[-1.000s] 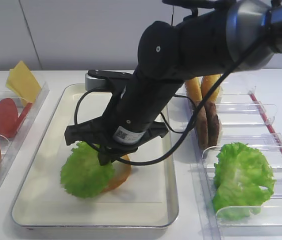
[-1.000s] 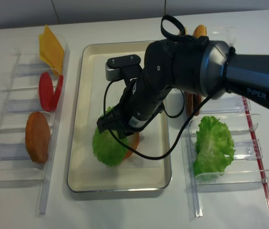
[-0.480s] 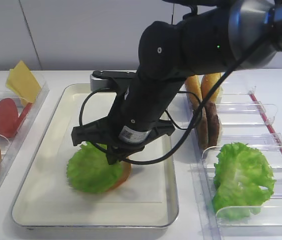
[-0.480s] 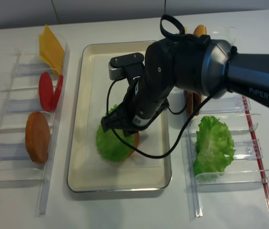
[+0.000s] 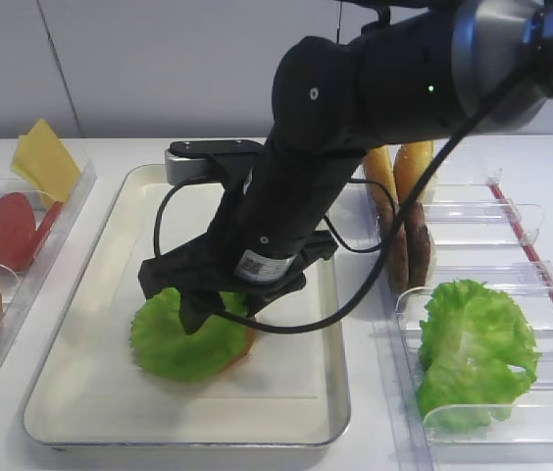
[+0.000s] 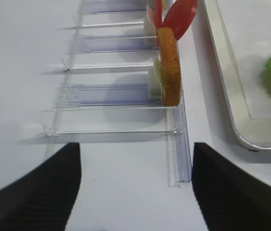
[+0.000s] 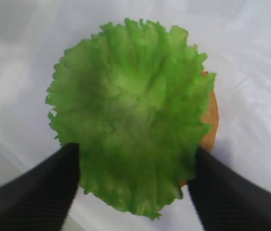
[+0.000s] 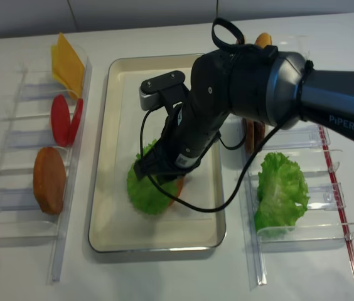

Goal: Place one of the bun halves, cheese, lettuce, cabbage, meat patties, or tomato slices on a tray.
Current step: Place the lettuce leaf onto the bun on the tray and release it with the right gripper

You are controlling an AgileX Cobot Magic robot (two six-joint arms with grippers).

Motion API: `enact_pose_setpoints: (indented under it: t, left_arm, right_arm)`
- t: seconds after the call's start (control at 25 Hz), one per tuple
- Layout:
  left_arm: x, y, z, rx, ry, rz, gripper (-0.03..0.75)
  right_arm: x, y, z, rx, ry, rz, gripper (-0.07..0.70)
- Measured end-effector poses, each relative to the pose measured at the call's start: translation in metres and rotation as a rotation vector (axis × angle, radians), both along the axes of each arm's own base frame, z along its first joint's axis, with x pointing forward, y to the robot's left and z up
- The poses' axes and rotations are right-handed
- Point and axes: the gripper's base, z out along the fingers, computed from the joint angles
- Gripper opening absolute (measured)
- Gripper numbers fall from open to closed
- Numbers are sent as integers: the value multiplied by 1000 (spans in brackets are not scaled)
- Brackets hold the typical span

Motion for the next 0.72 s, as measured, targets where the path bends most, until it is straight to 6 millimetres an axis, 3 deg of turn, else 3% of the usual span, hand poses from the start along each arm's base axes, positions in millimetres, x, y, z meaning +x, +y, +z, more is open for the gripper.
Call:
enact_pose_setpoints:
  t: [0.08, 0.16, 0.4, 0.72]
  left_arm:
    - [0, 0, 0, 0, 0, 0, 459]
    - [0, 0, 0, 0, 0, 0, 459]
    - [0, 0, 0, 0, 0, 0, 459]
    - [0, 0, 0, 0, 0, 0, 459]
  right_arm:
    - [0, 0, 0, -2, -1, 10, 564]
    - [0, -1, 0, -16, -11, 19, 646]
    - [4, -5, 5, -90, -40, 39, 687]
    - [10, -9, 51, -138, -155, 116, 691]
